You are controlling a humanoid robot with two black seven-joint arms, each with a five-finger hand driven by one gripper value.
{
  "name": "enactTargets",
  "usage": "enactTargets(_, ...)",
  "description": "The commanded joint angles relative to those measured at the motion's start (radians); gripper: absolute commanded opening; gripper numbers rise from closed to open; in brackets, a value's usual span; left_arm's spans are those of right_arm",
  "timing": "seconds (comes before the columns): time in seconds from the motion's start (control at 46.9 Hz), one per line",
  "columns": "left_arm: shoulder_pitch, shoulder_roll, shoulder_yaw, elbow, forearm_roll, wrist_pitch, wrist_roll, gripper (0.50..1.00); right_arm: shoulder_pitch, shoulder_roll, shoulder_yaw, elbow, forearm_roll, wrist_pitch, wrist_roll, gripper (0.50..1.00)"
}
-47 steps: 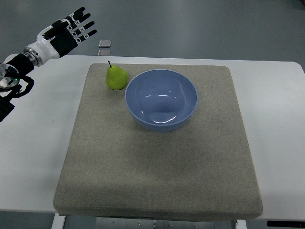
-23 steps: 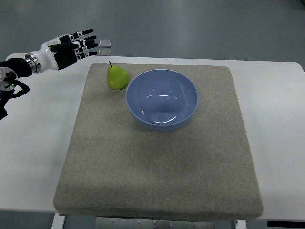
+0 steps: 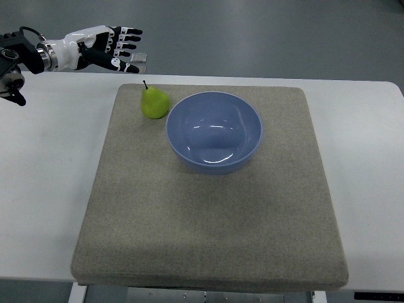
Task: Place pear in bowl with left hand
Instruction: 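Lower the left hand over the green pear and wrap fingers around it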
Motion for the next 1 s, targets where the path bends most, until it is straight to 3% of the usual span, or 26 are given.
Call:
enactTargets(0.0, -0.015, 0.0, 0.036, 0.0, 0.083, 0.012, -0.034, 0.981, 0.0, 0.0, 0.0, 0.001, 0.0, 0.0, 0.0, 0.926)
enactTargets(0.235, -0.038, -0.014, 0.175, -0.021, 0.246, 0.12, -0.092, 0.979, 0.0, 0.0, 0.0, 0.0, 0.0, 0.0, 0.0, 0.926)
enactTargets(0.491, -0.037, -0.048, 0.203, -0.03, 0.339, 0.143, -0.103, 0.973, 0.0, 0.0, 0.0, 0.0, 0.0, 0.0, 0.0, 0.926)
enactTargets(0.747, -0.025, -0.101, 0.31, -0.018, 0.347, 0.325, -0.103, 0.975, 0.0, 0.0, 0.0, 0.0, 0.0, 0.0, 0.0, 0.926)
enactTargets(0.982, -0.021, -0.123, 0.329, -0.006, 0.347, 0.335, -0.101, 0.975, 0.0, 0.0, 0.0, 0.0, 0.0, 0.0, 0.0, 0.926)
